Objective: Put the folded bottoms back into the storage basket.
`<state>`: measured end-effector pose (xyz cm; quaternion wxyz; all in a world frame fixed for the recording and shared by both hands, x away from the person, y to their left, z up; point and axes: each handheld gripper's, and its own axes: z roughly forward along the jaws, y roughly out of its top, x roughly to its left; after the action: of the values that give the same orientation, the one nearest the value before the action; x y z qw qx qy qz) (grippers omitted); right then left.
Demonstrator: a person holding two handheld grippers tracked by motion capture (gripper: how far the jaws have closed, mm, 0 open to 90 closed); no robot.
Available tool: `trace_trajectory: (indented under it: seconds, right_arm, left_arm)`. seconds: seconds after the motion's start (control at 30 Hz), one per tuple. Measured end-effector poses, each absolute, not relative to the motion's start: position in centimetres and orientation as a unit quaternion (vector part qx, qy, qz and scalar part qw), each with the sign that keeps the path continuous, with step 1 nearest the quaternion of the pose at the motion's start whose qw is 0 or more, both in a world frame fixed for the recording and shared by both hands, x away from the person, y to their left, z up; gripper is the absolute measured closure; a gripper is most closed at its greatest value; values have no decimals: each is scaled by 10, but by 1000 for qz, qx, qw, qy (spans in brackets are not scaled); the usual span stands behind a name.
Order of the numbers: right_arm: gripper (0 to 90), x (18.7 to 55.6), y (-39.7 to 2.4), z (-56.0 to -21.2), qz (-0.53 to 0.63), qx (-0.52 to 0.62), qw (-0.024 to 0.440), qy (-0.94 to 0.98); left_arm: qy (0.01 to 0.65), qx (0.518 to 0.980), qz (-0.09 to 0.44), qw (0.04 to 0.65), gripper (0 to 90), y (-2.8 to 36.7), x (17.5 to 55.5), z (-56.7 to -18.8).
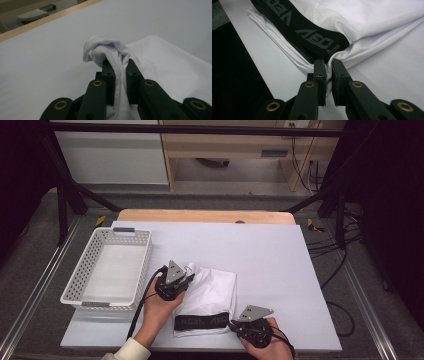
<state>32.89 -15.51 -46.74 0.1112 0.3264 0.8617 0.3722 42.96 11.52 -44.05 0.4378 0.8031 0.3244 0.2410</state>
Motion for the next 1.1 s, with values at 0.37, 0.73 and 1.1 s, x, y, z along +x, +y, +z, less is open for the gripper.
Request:
trace_trajectory:
  seconds: [0.37, 0.73, 1.1]
  right_arm:
    - [840, 328, -148, -461, 370, 325, 107, 864]
    - [841, 332, -137, -454, 372, 320, 100, 865]
    - [843, 341, -131, -439, 374, 312, 96, 868]
  left_arm:
    - [310, 808, 232, 444, 807, 110, 417, -431]
    - [311, 804, 222, 455, 807, 113, 418, -418]
    - [295, 808, 234, 453, 808, 115, 421, -393]
